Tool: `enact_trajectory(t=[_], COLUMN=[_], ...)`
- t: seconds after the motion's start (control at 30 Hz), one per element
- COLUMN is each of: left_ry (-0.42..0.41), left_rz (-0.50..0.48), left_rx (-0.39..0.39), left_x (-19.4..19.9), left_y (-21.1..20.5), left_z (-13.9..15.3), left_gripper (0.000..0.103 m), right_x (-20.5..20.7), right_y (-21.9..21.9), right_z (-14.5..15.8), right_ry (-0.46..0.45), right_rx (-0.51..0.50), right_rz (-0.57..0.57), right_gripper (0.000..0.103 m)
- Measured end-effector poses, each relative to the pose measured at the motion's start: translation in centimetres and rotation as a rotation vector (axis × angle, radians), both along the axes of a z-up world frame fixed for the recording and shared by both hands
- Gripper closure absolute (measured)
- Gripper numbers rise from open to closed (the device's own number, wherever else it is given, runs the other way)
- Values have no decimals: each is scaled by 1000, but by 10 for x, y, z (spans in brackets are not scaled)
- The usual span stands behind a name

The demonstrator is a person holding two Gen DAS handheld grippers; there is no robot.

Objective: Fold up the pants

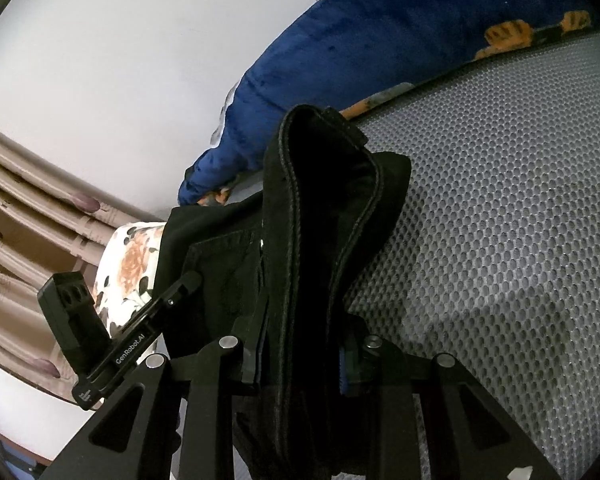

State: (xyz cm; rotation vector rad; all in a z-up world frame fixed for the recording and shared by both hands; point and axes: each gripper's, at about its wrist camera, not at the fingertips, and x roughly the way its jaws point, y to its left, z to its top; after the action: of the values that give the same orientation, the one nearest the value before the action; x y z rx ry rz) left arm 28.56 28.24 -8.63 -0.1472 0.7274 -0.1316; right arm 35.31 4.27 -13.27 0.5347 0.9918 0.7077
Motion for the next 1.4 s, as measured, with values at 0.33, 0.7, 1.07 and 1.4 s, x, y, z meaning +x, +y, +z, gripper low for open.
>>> enact_trajectory(t=[0.33,0.7,1.07,1.4], left_ry=[-2,-8,-41,-146], left_rz=[-2,11,267,325], left_rx=[6,11,170,111], left_x=[3,6,-6,-66], left_y=[3,6,23,42], left_z=[-2,-9,-19,25], left_gripper=[87,85,21,0], right_x=[2,-2,-23,-112], right_y=[3,12,44,63], right_z=[-2,-8,-1,78], right_ry=[-1,-34,-211,-576], right_rx=[-1,-44,-311,-346], right_rz=[-1,-10,-90,-141], right_gripper=[79,79,60,53])
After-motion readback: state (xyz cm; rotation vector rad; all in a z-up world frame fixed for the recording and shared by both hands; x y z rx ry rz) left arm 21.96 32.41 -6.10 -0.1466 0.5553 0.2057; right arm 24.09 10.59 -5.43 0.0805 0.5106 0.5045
